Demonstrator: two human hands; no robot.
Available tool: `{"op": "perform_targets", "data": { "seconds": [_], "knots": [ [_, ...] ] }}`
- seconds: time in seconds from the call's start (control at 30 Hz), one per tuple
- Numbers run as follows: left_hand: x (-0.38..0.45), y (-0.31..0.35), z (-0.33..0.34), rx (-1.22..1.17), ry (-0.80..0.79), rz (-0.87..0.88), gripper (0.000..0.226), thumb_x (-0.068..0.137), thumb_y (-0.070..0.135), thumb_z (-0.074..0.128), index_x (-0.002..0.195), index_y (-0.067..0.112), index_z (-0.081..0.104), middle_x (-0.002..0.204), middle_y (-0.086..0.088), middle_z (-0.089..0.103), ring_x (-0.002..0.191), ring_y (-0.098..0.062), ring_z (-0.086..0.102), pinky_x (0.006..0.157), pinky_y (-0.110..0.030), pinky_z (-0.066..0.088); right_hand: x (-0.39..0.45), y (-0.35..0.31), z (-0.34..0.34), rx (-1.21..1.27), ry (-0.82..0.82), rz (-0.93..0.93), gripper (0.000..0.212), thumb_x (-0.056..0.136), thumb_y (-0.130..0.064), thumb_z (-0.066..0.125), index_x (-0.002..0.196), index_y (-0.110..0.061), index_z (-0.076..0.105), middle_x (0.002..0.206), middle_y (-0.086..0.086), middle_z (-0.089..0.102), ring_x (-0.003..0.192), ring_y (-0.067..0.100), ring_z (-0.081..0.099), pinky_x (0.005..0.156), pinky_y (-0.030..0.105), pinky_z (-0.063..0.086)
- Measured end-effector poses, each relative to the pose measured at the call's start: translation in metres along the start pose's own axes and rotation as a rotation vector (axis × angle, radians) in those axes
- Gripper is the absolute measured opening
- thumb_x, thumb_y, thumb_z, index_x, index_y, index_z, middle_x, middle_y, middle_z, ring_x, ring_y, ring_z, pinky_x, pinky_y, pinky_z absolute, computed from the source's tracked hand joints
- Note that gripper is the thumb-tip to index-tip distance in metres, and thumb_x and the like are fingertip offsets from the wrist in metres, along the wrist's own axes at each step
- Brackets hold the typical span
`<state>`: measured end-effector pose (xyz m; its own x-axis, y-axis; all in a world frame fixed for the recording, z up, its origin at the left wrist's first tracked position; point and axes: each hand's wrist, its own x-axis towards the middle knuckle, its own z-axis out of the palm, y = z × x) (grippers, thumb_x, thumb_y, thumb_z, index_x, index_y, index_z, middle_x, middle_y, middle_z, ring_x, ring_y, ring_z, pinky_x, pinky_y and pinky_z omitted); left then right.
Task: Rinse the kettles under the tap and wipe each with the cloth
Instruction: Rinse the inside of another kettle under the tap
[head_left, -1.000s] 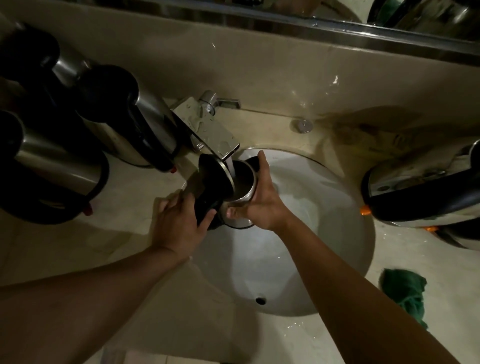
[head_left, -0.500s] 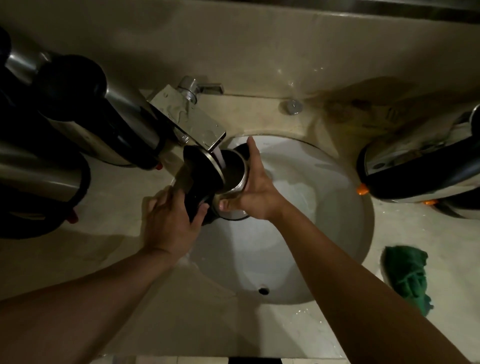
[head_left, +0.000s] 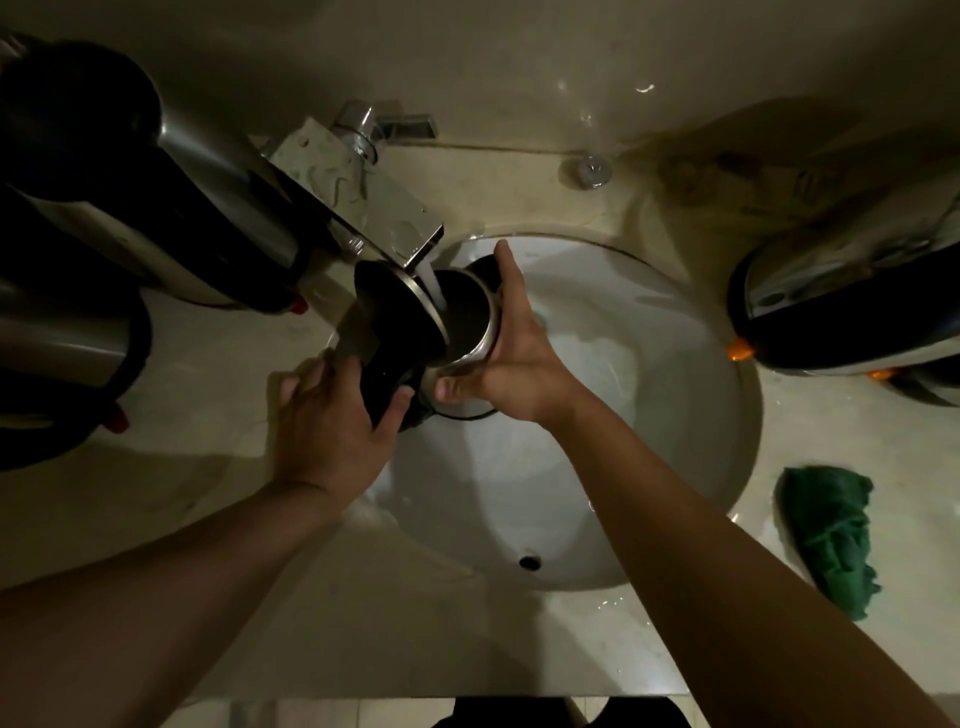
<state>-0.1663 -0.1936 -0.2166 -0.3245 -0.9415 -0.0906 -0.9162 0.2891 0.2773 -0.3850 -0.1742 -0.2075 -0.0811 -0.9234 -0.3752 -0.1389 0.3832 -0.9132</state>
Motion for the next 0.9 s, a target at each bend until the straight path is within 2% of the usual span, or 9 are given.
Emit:
{"op": "perform_targets", "data": {
  "seconds": [0.27, 0.4, 0.5, 0.57, 0.63, 0.7, 0.9],
  "knots": [
    [-0.002, -0.001, 0.001, 0.02, 0.044, 0.037, 0.046, 0.085, 0.052, 0.056, 0.098, 0.008, 0.056, 0.094, -0.018, 0.067, 0.096, -0.035, 0.06, 0.084, -0.041, 0.028, -0.001, 0.009, 0.002, 0.003, 0.012, -0.017, 0.154, 0.062, 0.005, 0.096, 0.167, -0.023, -0.014, 0.157, 0.003, 0.043, 0.142, 0.01, 0.043, 0.105, 0.004, 0.04],
    [-0.004, 0.0, 0.002, 0.019, 0.054, 0.033, 0.043, 0.085, 0.051, 0.059, 0.094, 0.009, 0.055, 0.091, -0.016, 0.066, 0.094, -0.034, 0.059, 0.083, -0.041, 0.029, -0.002, 0.009, 0.003, -0.001, 0.01, -0.006, 0.155, 0.061, 0.0, 0.097, 0.166, -0.026, -0.014, 0.157, 0.002, 0.043, 0.146, 0.014, 0.042, 0.117, 0.02, 0.039],
    [-0.006, 0.0, 0.003, 0.023, 0.045, 0.034, 0.045, 0.085, 0.053, 0.058, 0.096, 0.009, 0.056, 0.093, -0.015, 0.066, 0.093, -0.033, 0.057, 0.083, -0.041, 0.03, -0.004, 0.011, 0.003, -0.002, 0.012, -0.002, 0.155, 0.06, 0.0, 0.096, 0.166, -0.025, -0.014, 0.156, 0.002, 0.045, 0.145, 0.012, 0.044, 0.119, 0.025, 0.039],
    [-0.007, -0.001, 0.004, 0.033, 0.03, 0.032, 0.045, 0.084, 0.053, 0.057, 0.097, 0.009, 0.057, 0.095, -0.015, 0.066, 0.093, -0.032, 0.057, 0.083, -0.041, 0.031, -0.006, 0.01, 0.004, -0.027, 0.008, 0.005, 0.157, 0.057, -0.009, 0.097, 0.166, -0.026, -0.014, 0.158, 0.002, 0.042, 0.147, 0.013, 0.042, 0.122, 0.029, 0.038],
    [-0.007, -0.002, 0.003, 0.038, 0.027, 0.043, 0.045, 0.084, 0.054, 0.055, 0.095, 0.01, 0.056, 0.092, -0.014, 0.066, 0.09, -0.032, 0.059, 0.082, -0.041, 0.033, -0.006, 0.007, 0.006, -0.065, 0.018, 0.004, 0.159, 0.052, -0.028, 0.097, 0.166, -0.031, -0.014, 0.162, 0.002, 0.037, 0.151, 0.017, 0.037, 0.125, 0.041, 0.036],
    [-0.006, -0.002, 0.003, 0.046, 0.026, 0.044, 0.045, 0.083, 0.055, 0.053, 0.093, 0.011, 0.056, 0.09, -0.013, 0.066, 0.088, -0.033, 0.059, 0.082, -0.042, 0.035, -0.006, 0.006, 0.006, -0.086, 0.017, 0.0, 0.16, 0.048, -0.04, 0.094, 0.166, -0.035, -0.013, 0.163, 0.001, 0.035, 0.153, 0.018, 0.035, 0.126, 0.046, 0.034],
    [-0.006, -0.006, 0.003, 0.042, 0.006, 0.027, 0.046, 0.084, 0.056, 0.05, 0.099, 0.013, 0.058, 0.093, -0.009, 0.066, 0.09, -0.03, 0.06, 0.083, -0.043, 0.037, -0.005, 0.0, 0.008, -0.112, -0.001, 0.02, 0.16, 0.044, -0.046, 0.092, 0.164, -0.04, -0.013, 0.164, -0.001, 0.031, 0.154, 0.02, 0.032, 0.126, 0.047, 0.034]
  ]
}}
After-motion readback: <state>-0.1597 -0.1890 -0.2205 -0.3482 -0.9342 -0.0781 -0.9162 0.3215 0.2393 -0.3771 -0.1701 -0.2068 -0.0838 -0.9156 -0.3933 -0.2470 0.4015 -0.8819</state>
